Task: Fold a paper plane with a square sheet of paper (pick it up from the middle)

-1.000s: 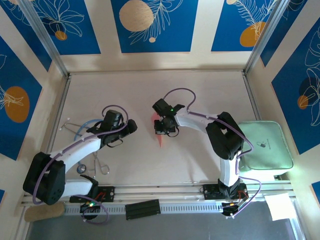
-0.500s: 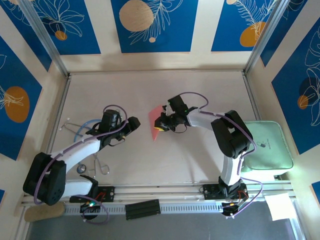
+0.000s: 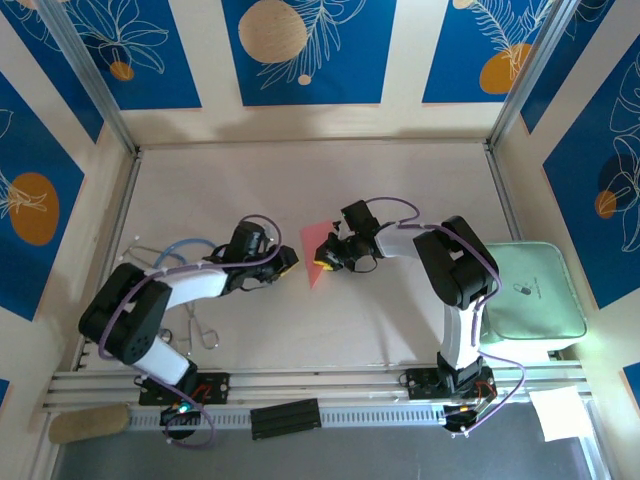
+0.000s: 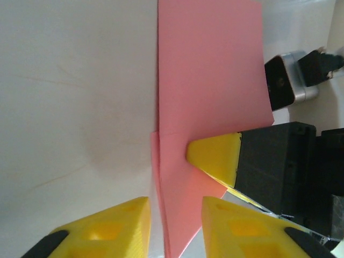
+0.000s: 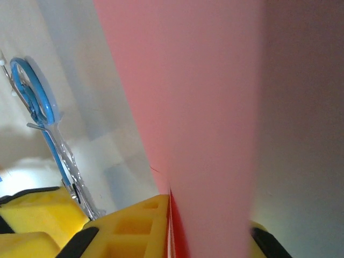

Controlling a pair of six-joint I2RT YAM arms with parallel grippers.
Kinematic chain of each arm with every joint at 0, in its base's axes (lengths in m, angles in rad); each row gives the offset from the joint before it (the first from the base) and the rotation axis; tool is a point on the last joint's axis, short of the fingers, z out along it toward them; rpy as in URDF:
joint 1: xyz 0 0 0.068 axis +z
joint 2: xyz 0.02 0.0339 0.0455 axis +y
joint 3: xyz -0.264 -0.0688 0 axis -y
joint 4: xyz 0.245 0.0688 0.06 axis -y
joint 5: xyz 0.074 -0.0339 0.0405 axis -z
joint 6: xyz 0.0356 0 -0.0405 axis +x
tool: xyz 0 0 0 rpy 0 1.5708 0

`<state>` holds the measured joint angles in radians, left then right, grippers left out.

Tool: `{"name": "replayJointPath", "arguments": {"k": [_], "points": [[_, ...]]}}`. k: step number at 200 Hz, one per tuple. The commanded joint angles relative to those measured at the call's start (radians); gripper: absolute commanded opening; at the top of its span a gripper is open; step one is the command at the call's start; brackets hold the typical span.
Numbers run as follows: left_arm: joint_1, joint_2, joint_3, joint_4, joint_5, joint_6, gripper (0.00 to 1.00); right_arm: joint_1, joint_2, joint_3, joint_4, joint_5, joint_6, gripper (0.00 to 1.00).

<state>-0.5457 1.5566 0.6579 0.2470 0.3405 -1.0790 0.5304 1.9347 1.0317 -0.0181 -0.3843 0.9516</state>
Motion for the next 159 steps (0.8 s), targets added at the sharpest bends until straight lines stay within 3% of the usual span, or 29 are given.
{"name": "replayJointPath", "arguments": {"k": [1, 69, 118, 159], "points": [[-0.025, 0.045, 0.059, 0.060, 0.017, -0.030, 0.24, 0.006, 0.007, -0.008, -0.032, 0.020, 0.017, 0.13], [-0.046, 0.183, 0.127, 0.071, 0.031, -0.084, 0.02, 0.015, 0.013, -0.012, -0.031, 0.027, 0.022, 0.14], [-0.048, 0.267, 0.158, 0.084, 0.049, -0.099, 0.00, 0.014, 0.014, -0.018, -0.031, 0.024, 0.023, 0.14], [-0.047, 0.292, 0.187, -0.080, -0.001, -0.049, 0.00, -0.002, -0.024, -0.035, -0.033, 0.021, 0.031, 0.22]]}}
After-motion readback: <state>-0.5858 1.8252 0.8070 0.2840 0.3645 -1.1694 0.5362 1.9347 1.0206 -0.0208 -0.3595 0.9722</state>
